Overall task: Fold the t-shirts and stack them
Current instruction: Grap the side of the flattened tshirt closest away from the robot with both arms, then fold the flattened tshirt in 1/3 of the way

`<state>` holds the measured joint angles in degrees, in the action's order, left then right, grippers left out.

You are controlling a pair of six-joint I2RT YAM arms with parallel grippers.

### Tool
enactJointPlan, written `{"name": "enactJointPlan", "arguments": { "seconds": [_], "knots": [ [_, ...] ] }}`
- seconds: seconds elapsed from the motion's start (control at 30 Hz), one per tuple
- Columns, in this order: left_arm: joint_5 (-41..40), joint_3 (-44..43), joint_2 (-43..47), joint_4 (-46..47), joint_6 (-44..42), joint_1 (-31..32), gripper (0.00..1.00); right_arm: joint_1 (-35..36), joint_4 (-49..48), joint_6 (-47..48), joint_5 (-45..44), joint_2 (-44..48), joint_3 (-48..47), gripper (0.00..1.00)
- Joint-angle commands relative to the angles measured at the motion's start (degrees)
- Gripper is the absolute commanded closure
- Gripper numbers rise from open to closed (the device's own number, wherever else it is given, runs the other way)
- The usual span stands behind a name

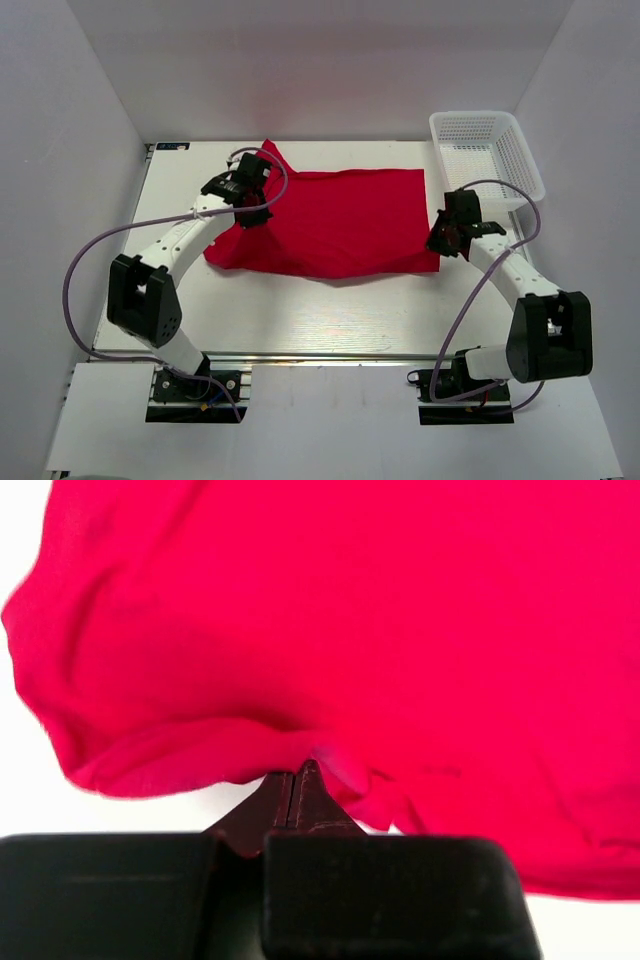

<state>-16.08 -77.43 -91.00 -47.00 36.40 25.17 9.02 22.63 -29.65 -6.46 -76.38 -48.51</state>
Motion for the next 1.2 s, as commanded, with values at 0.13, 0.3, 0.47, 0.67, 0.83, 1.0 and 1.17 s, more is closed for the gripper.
{"name": "enactJointPlan", "arguments": {
  "seconds": [0.13, 0.3, 0.47, 0.67, 0.83, 1.0, 1.17],
  "knots": [
    [-1.1, -10.2, -7.2, 0.5, -4.0, -4.2, 1.00, -0.1, 2.6, 3.5, -3.8, -5.4, -10.4, 1.00],
    [-1.1, -15.9, -11.2, 0.5, -5.7, -6.9, 1.00, -0.1, 1.7, 6.2, -2.6, -10.4, -15.9, 1.00],
    [1.0, -19.3, -15.1, 1.7, -8.1, -8.7, 1.00, -0.1, 1.5, 8.3, -0.7, -16.1, -22.3, 1.00],
    [1.0, -24.6, -20.3, 1.7, -9.2, -11.1, 1.00, -0.1, 3.5, 8.3, -5.6, -21.5, -28.9, 1.00],
    [2.2, -29.0, -25.4, 1.8, -10.6, -12.2, 1.00, -0.3, 4.4, 8.6, -7.0, -25.9, -33.2, 1.00],
    [2.8, -30.1, -28.6, 3.2, -11.1, -12.8, 1.00, -0.3, 4.3, 9.2, -7.3, -30.7, -38.0, 1.00],
    [3.6, -32.3, -31.6, 5.2, -11.6, -14.0, 1.00, -0.1, 4.9, 9.0, -9.4, -35.2, -41.8, 1.00]
  ]
}}
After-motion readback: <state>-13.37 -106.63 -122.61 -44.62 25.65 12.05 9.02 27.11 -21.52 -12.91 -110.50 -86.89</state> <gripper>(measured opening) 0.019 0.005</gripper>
